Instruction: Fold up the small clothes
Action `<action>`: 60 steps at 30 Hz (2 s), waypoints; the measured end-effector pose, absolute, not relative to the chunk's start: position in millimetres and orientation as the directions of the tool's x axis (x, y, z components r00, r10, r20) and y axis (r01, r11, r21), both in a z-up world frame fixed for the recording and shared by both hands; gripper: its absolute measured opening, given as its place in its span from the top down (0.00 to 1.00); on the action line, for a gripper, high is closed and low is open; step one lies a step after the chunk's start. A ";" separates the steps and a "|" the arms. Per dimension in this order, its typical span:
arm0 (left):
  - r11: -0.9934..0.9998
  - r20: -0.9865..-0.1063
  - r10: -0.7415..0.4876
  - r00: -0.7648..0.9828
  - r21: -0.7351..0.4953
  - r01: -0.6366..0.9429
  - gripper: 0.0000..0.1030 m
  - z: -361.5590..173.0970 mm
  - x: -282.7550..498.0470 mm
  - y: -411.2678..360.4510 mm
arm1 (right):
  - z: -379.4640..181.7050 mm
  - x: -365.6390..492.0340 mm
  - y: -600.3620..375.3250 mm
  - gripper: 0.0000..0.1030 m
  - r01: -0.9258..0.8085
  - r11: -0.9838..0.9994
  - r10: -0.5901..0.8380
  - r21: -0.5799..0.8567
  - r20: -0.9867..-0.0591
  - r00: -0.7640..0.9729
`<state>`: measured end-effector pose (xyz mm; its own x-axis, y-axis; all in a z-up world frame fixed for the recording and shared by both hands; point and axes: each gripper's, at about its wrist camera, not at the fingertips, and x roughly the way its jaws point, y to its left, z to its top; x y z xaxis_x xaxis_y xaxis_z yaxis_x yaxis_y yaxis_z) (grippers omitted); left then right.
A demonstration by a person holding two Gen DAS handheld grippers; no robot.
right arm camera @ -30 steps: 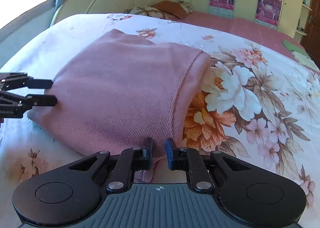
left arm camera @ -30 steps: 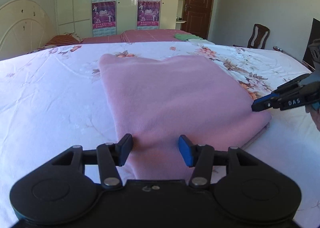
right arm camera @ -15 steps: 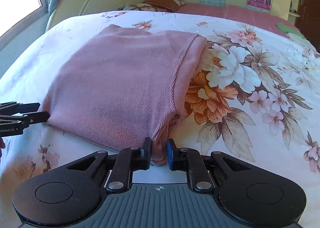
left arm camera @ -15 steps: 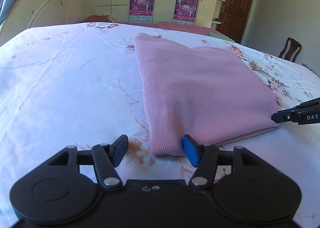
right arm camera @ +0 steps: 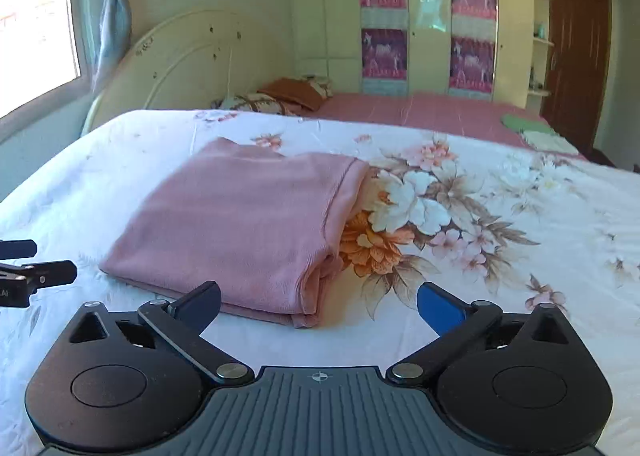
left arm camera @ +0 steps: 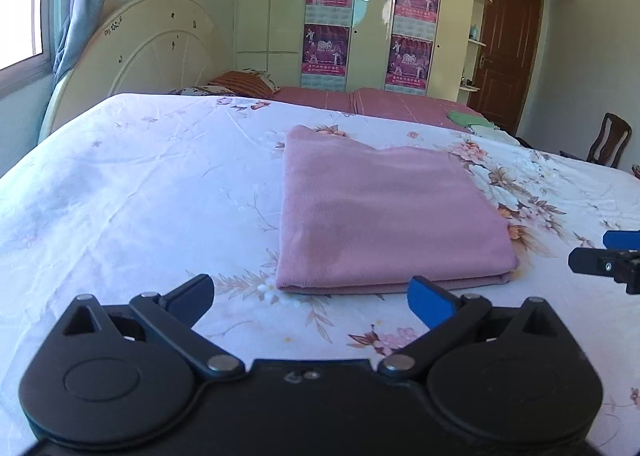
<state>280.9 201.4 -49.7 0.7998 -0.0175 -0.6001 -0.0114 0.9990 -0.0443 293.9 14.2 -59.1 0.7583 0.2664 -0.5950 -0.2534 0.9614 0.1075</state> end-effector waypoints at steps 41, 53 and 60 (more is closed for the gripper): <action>0.997 -0.405 -0.083 0.911 -0.041 0.072 0.00 77.9 23.6 144.9 | 86.5 -12.1 17.1 0.00 -0.158 0.986 0.168 0.060 -0.427 0.888; 0.997 -0.404 -0.076 0.912 -0.034 0.067 0.00 76.3 12.8 148.8 | 89.0 -17.8 22.7 0.00 -0.179 0.981 0.194 0.075 -0.427 0.883; 0.997 -0.398 -0.083 0.914 -0.034 0.075 0.00 76.2 12.0 147.5 | 87.8 -18.6 18.2 0.00 -0.171 0.982 0.191 0.086 -0.428 0.883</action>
<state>12.0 147.5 76.2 0.9139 -0.0825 -0.3975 0.0754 0.9966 -0.0335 -18.6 18.2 87.8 0.8831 0.1914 -0.4283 -0.1709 0.9815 0.0861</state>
